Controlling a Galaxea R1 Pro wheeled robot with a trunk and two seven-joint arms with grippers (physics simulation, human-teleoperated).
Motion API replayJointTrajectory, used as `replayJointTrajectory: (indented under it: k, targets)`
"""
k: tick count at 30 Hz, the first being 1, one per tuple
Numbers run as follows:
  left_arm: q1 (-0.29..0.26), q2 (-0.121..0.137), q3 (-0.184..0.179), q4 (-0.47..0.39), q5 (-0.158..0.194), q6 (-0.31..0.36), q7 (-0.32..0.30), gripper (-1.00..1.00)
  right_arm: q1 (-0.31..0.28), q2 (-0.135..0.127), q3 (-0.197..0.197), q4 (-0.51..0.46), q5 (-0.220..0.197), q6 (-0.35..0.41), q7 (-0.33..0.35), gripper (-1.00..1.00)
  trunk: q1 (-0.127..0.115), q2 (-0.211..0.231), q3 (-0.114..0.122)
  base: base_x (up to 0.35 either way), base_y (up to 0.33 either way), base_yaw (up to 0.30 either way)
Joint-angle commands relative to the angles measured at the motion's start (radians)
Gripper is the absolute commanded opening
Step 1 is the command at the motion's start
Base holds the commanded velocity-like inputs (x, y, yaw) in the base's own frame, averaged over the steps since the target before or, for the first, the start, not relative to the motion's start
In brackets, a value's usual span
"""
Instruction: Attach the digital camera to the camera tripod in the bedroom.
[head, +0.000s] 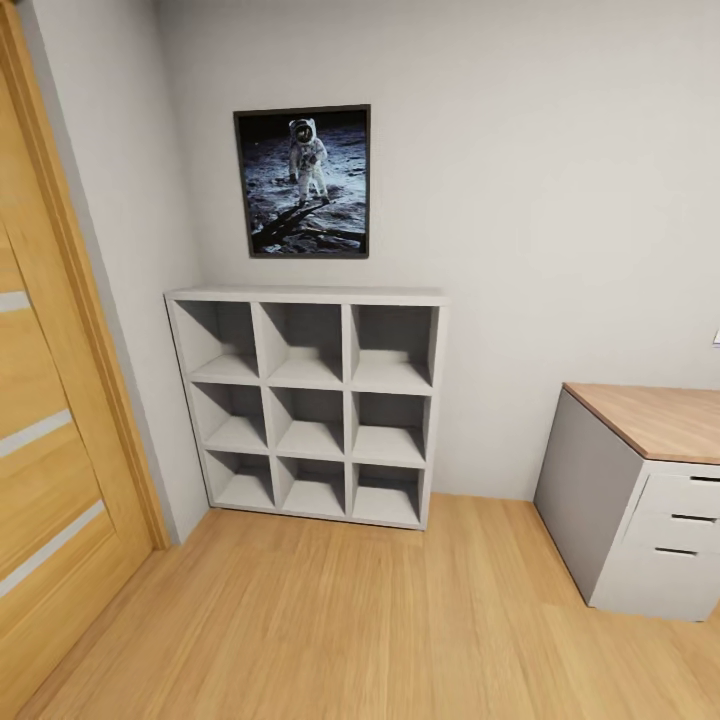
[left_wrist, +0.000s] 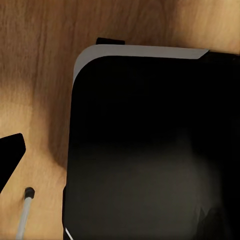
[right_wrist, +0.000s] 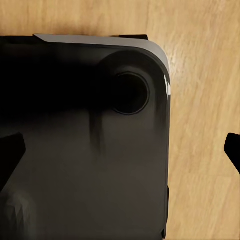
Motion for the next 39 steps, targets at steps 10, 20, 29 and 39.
replayJointTrajectory:
  k: [10, 20, 29, 39]
  targets:
    - [0.001, 0.0, -0.001, -0.001, 0.01, -0.001, -0.003, 1.0, -0.001, 0.0, 0.001, 0.002, -0.003, -0.006, 0.003, 1.0, 0.0, 0.0, -0.001, 0.0, 0.0, 0.0]
    - [0.0, -0.002, 0.001, -0.001, 0.011, -0.001, 0.0, 1.0, -0.001, 0.0, 0.0, 0.002, -0.004, -0.005, -0.001, 1.0, 0.0, 0.0, -0.001, 0.0, 0.0, 0.0]
    - [0.001, -0.006, 0.0, -0.013, 0.053, -0.002, -0.001, 1.0, -0.001, -0.001, 0.002, 0.0, -0.001, -0.004, -0.004, 1.0, 0.0, 0.0, -0.001, 0.0, 0.0, 0.0]
    - [0.001, 0.0, -0.007, -0.285, 0.061, 0.075, 0.011, 1.0, -0.015, 0.002, -0.001, -0.173, 0.011, 0.087, -0.016, 1.0, 0.0, 0.0, -0.001, 0.0, 0.0, 0.0]
